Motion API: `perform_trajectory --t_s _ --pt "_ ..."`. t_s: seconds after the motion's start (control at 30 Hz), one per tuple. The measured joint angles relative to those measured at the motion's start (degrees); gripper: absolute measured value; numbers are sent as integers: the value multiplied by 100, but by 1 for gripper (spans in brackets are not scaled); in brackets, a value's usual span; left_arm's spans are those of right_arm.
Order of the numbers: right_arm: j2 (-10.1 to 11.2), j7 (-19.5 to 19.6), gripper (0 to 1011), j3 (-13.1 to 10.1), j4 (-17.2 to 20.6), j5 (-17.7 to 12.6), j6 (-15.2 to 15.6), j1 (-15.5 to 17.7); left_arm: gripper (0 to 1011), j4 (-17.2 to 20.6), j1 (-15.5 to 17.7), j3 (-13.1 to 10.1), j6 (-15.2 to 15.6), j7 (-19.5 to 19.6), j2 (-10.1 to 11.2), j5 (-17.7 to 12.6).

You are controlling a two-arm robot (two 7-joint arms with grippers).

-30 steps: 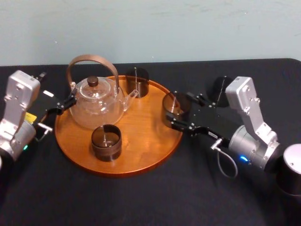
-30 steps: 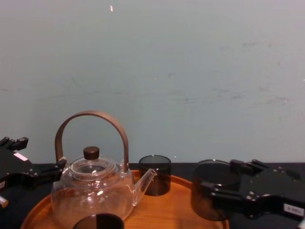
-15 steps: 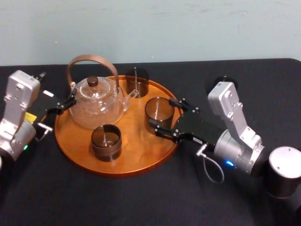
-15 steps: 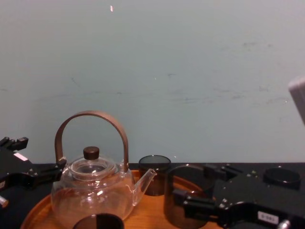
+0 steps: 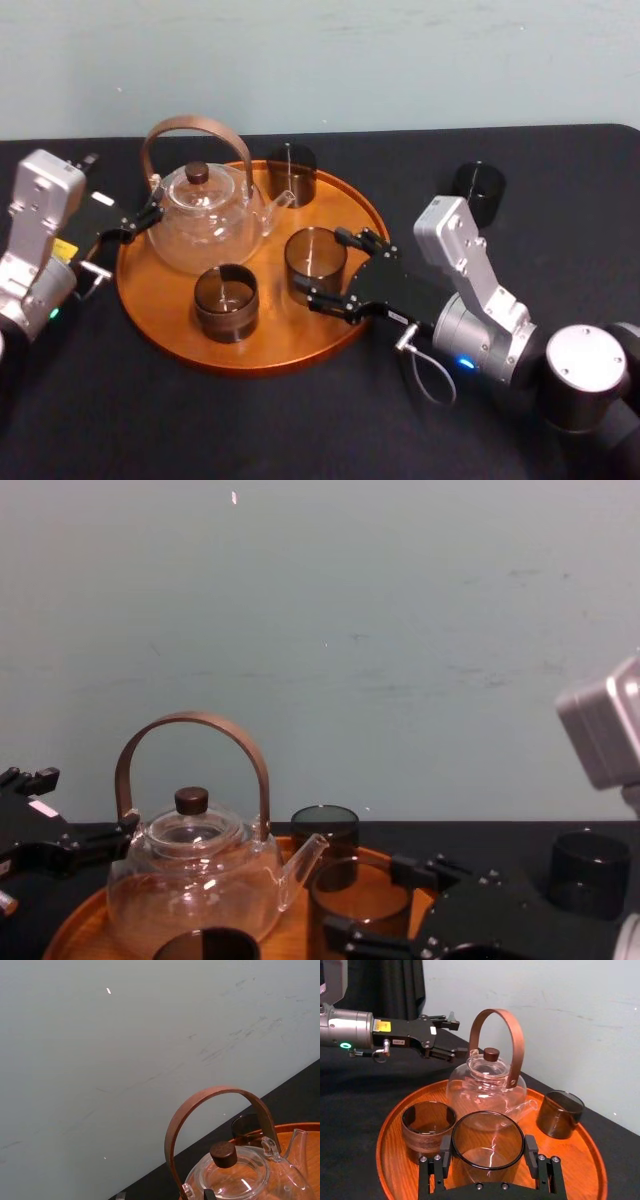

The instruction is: Pick up the glass from the table and place it on the tray.

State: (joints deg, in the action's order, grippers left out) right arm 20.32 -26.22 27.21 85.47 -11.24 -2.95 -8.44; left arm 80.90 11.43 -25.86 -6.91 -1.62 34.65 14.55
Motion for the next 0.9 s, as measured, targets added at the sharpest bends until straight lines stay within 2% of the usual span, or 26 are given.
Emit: perform_trajectory --t_s 0.9 --pt "-281 -27 892 163 -666 165 -392 -176 1010 0 0 0 0 0 0 0"
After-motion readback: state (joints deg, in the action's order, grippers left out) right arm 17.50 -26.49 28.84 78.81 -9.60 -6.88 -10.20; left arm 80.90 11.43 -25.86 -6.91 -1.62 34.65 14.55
